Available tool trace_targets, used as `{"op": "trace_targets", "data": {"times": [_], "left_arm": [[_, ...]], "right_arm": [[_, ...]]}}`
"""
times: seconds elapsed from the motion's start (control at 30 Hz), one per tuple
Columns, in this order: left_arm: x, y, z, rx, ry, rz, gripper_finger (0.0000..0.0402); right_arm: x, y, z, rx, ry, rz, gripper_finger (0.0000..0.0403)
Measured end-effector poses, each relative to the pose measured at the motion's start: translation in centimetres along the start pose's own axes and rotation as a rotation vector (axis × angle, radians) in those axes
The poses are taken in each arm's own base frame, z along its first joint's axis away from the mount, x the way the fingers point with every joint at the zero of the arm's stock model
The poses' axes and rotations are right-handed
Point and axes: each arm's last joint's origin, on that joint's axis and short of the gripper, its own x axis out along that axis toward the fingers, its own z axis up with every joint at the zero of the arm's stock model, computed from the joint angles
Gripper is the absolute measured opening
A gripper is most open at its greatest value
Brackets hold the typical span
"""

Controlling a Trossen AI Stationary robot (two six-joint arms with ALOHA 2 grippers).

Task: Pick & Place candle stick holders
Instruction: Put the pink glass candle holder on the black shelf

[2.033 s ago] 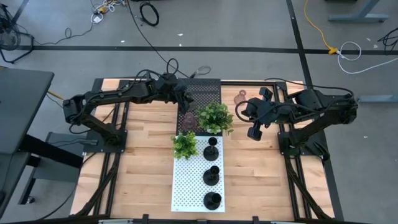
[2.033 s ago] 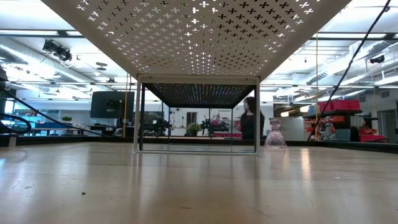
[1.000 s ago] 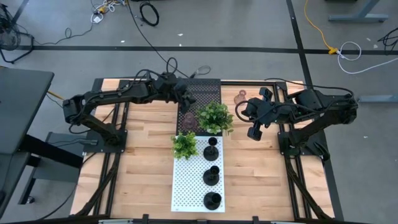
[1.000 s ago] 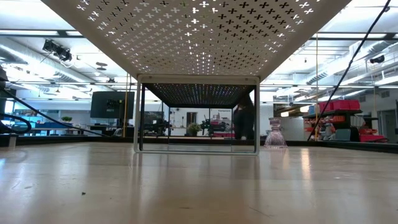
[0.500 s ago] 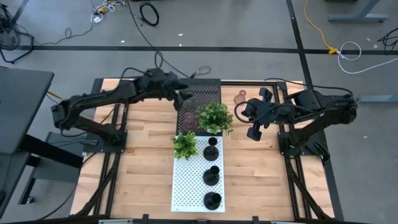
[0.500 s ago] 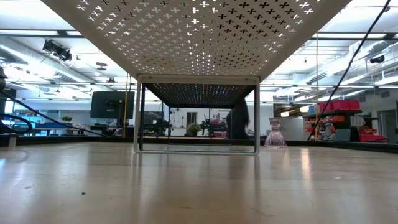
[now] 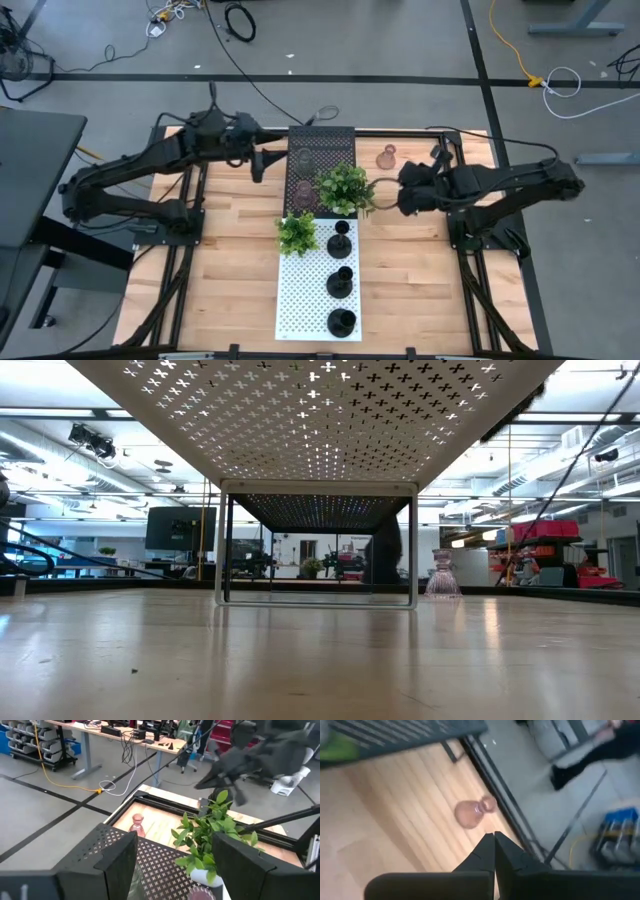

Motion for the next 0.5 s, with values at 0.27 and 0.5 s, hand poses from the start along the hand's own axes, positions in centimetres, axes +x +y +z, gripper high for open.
{"op": "trace_targets", "data": {"times": [0.27,0.5], "left_arm": [[-1.4,0.0,-0.2,-0.001,0.039,0.024,0.0257],[-1.3,0.1,-0.7,-0.003,0.081,0.044,0.0257]], "right_arm": [[5.1,-1.9,-3.1,0.258,-0.040,0.091,0.0002],[9.8,-2.4,-4.2,0.351,-0.084,0.146,0.0009]]}}
